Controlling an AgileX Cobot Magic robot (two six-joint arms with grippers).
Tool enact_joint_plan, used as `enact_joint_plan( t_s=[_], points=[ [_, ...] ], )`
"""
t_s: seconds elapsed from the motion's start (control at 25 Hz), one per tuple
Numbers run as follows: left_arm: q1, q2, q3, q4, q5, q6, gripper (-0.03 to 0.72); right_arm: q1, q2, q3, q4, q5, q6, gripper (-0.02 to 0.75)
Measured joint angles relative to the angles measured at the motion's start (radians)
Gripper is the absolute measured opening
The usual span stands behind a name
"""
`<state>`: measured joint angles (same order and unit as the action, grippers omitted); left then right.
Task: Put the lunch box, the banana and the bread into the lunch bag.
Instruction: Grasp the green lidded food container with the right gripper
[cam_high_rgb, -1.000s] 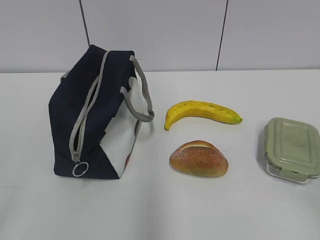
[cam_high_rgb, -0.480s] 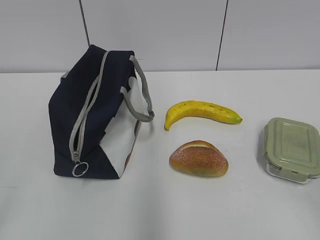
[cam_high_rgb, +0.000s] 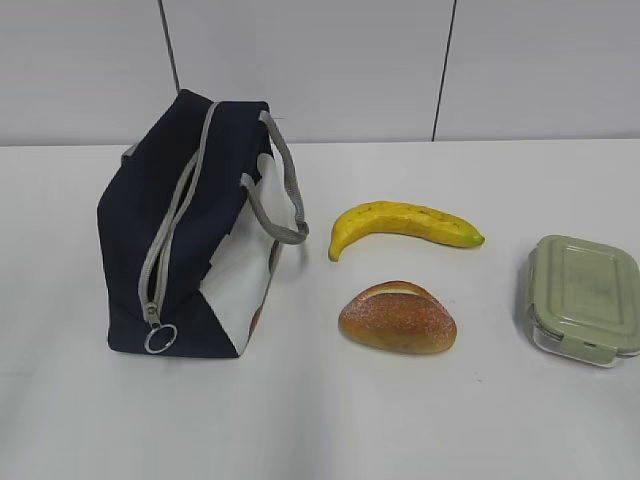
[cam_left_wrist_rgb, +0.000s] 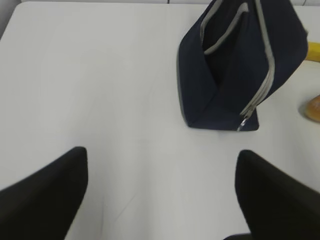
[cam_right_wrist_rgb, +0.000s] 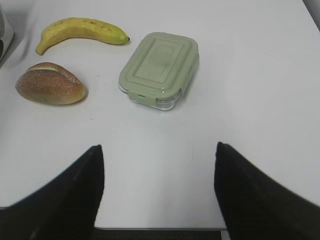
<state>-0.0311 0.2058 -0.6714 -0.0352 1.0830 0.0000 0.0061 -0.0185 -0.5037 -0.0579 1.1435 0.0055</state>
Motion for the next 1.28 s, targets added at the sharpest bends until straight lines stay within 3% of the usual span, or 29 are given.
enact_joint_plan(
  t_s=[0.32, 0.6, 1.0, 1.28],
  points=[
    [0.0, 0.421, -0.24, -0.183, -0.108, 0.068, 0.564, 0.0, 0.0, 0.0, 0.0, 0.0, 0.0, 0.511],
    [-0.009, 0.786, -0.495, -0.3, -0.065, 0.143, 0.533, 0.0, 0.0, 0.0, 0.0, 0.0, 0.0, 0.511],
    [-0.176, 1.23, -0.812, -0.277, 0.049, 0.126, 0.518, 0.0, 0.0, 0.0, 0.0, 0.0, 0.0, 0.511],
    [-0.183, 1.476, -1.015, -0.237, 0.14, 0.092, 0.484, 0.0, 0.0, 0.0, 0.0, 0.0, 0.0, 0.512]
  ],
)
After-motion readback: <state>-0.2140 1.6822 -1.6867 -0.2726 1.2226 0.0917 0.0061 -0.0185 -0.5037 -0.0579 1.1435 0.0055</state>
